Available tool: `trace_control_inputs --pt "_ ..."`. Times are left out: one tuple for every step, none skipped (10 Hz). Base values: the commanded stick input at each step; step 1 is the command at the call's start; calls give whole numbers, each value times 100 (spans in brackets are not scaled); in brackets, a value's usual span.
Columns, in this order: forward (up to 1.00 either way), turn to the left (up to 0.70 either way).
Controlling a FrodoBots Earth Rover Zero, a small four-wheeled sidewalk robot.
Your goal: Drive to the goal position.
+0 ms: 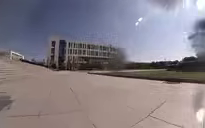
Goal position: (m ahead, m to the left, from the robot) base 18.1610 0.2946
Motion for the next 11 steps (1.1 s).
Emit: trace_control_inputs --pt "70 0" --pt "70 0" --pt "70 0" --pt "70 0" --pt "70 0" --pt "70 0" --pt "70 0" --pt "70 0" --pt "70 0" --pt "70 0" --pt "70 0"
